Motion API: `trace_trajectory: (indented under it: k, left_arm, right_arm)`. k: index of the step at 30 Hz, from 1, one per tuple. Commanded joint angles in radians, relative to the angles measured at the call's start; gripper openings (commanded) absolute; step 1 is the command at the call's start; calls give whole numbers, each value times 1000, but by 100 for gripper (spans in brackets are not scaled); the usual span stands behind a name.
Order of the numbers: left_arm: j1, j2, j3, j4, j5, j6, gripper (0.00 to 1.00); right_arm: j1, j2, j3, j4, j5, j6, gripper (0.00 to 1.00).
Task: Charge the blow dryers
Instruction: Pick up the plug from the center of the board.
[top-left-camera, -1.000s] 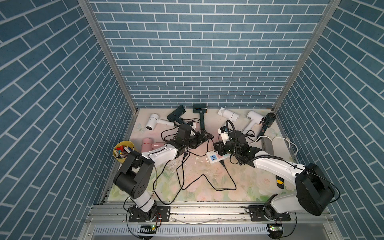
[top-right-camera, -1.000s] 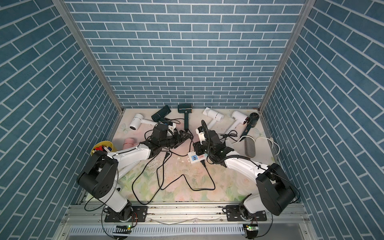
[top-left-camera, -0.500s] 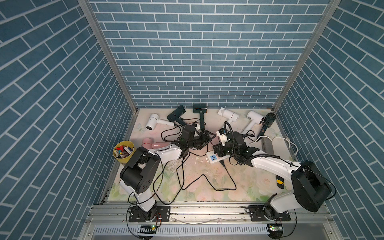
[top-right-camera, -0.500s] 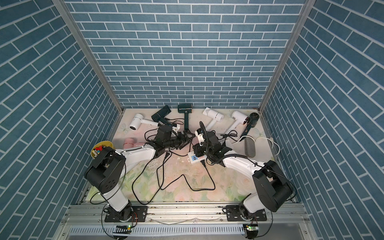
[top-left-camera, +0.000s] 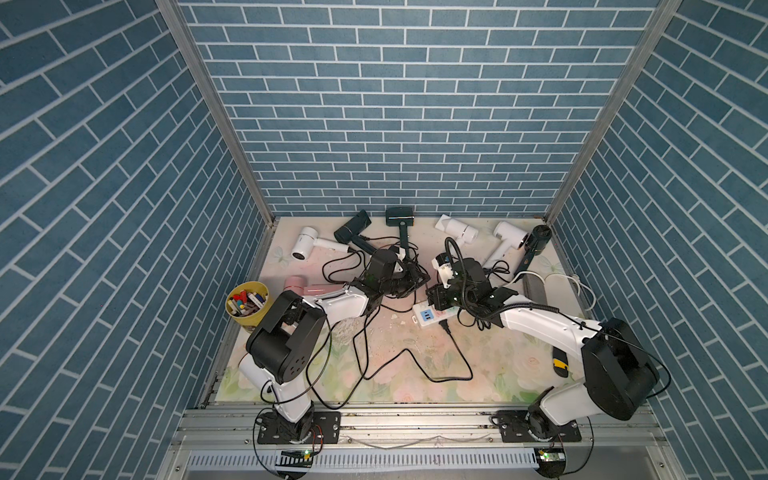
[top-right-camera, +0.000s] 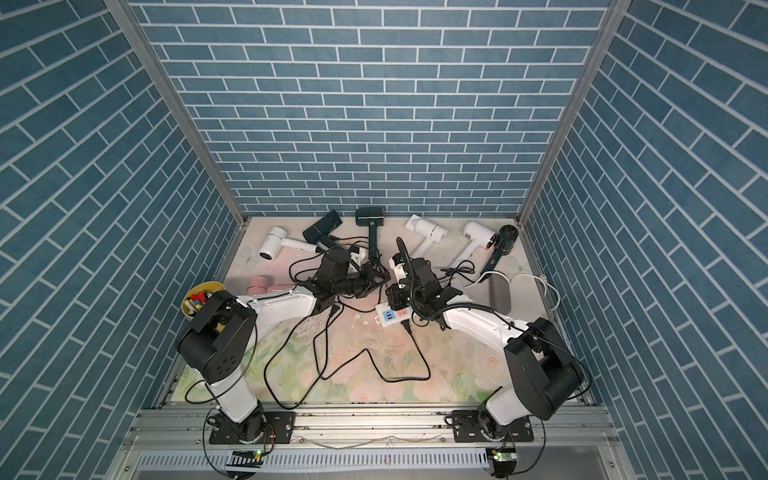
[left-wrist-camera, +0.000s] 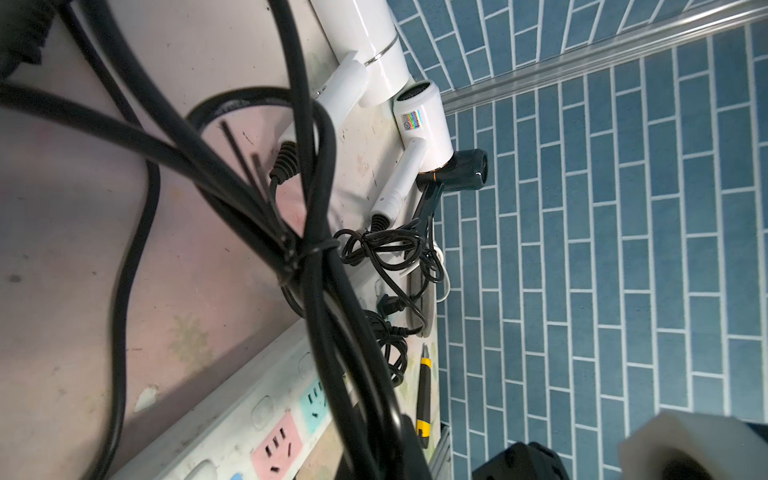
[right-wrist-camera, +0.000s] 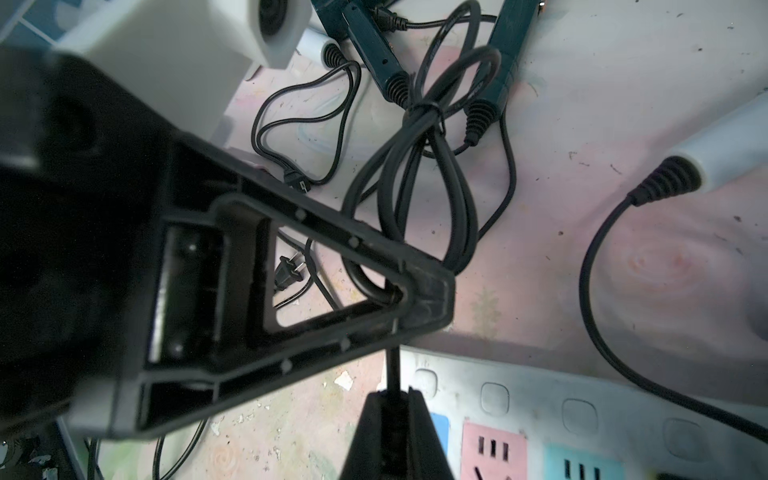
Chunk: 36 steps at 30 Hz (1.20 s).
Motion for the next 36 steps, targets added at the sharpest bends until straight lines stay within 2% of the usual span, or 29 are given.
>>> trace_trajectory:
  k: [1, 6, 13, 20, 27, 30, 32, 36]
  left_arm:
    - [-23, -50, 35, -79, -40, 119, 0]
    - [-40, -85, 44, -147, -94, 196, 0]
    - [-52, -96, 49, -165, -117, 230, 0]
    - [-55, -98, 46, -155, -107, 230, 0]
    - [-55, -90, 56, -124, -30, 214, 0]
    - [-54, -77, 80, -130, 46, 221, 0]
    - [-53, -66, 103, -147, 115, 242, 0]
    - [-50, -64, 142, -254, 172, 325, 0]
  right_arm:
    - [4, 9, 54, -127, 14, 14, 10]
    - [4, 17, 111, -243, 13, 29, 20]
    - [4, 41, 158, -321, 0, 44, 30]
    - [5, 72, 169, -329, -9, 45, 31]
    - [3, 90, 164, -292, -66, 24, 33]
    - [4, 88, 163, -288, -79, -3, 33]
    - [4, 79, 165, -303, -77, -28, 32]
    - [3, 49, 174, -338, -84, -61, 32]
